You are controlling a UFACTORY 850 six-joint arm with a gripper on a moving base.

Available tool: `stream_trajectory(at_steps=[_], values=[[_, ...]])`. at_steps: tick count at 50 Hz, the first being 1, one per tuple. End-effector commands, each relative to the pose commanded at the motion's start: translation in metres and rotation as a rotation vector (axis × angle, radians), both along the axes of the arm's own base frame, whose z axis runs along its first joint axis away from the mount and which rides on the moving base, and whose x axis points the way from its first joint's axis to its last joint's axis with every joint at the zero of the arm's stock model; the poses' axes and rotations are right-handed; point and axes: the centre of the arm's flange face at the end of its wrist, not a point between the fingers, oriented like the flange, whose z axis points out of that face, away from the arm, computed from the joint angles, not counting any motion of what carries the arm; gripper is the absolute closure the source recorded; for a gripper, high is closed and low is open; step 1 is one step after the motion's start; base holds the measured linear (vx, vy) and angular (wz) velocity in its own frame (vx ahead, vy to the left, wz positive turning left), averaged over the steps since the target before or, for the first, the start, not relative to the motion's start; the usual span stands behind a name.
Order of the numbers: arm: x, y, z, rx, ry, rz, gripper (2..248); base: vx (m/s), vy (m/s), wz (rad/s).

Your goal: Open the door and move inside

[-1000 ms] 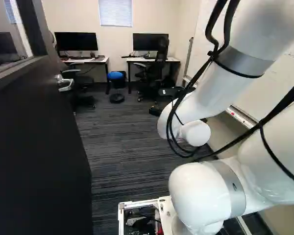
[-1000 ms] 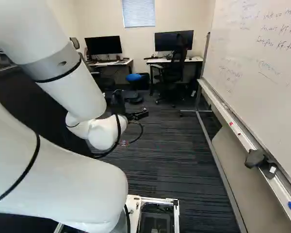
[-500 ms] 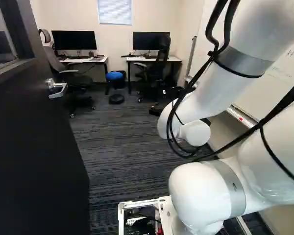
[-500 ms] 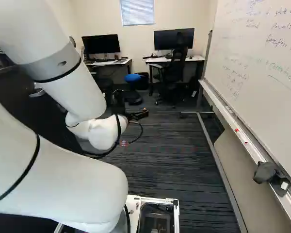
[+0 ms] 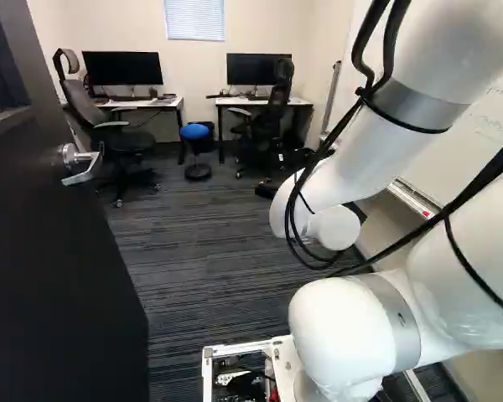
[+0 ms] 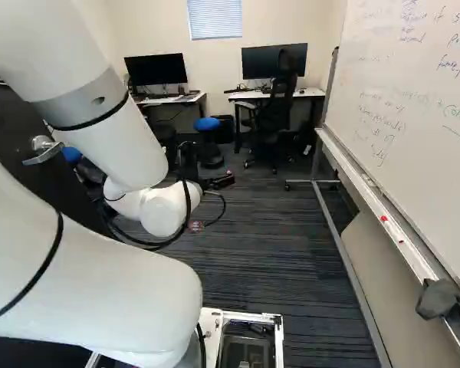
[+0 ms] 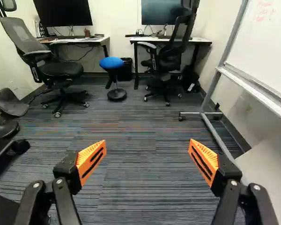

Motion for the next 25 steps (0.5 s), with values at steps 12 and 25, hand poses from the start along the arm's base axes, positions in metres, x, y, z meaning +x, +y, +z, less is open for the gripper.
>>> stream_trajectory(at_steps=[12,25], values=[[0.0000,0.0000,0.0000,0.000,0.000,0.000,3,0.175,0.007,-0.012],[0.0000,0.0000,0.0000,0.000,0.000,0.000,3,0.173,0.007,-0.009]])
